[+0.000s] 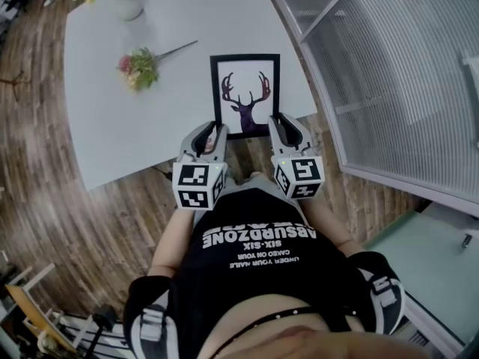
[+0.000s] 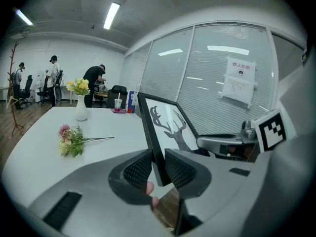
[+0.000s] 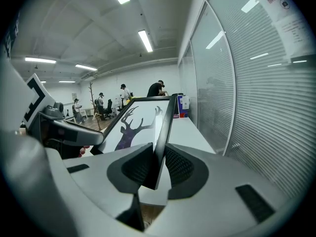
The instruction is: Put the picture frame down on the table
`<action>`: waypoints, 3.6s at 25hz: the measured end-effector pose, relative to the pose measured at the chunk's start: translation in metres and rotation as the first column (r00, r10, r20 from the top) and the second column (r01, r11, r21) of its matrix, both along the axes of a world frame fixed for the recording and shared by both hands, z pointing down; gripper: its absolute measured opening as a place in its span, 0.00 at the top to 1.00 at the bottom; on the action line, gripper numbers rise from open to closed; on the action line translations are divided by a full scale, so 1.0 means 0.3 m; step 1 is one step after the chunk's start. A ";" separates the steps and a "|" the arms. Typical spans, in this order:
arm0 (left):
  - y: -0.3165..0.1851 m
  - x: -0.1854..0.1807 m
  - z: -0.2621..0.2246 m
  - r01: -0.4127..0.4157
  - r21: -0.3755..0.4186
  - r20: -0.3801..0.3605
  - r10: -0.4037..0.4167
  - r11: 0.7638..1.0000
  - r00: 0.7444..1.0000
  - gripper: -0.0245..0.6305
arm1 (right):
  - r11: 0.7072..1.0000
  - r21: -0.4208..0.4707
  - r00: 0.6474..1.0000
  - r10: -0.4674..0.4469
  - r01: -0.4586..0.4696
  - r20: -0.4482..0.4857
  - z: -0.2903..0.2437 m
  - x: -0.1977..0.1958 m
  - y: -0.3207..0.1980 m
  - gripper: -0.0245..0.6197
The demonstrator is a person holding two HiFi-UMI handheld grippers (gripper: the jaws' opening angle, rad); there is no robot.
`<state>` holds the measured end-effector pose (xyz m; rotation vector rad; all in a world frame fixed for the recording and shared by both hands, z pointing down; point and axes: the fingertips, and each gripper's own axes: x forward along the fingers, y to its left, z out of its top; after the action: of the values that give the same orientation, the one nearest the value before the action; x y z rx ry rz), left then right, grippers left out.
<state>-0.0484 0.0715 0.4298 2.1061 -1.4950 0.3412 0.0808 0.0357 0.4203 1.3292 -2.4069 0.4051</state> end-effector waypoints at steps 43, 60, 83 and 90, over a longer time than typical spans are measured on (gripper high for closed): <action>-0.273 -0.005 0.255 -0.185 -0.166 -0.033 0.182 0.969 0.983 0.82 | 0.976 -0.164 0.987 0.127 -0.141 -0.094 0.255 0.002 -0.217 0.82; -0.434 0.006 0.331 -0.215 -0.226 -0.032 0.213 0.950 0.977 0.82 | 0.958 -0.236 0.984 0.142 -0.165 -0.111 0.341 0.013 -0.362 0.82; -0.542 0.063 0.448 -0.248 -0.305 -0.026 0.253 0.919 0.967 0.82 | 0.932 -0.306 0.977 0.155 -0.193 -0.145 0.460 0.065 -0.458 0.81; -0.555 0.071 0.488 -0.248 -0.328 -0.020 0.256 0.912 0.967 0.82 | 0.927 -0.320 0.976 0.151 -0.194 -0.155 0.501 0.072 -0.471 0.81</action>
<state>-0.0272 -0.0951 0.5762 2.0251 -1.0865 0.6649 0.1024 -0.1056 0.5707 1.3671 -2.0120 0.7179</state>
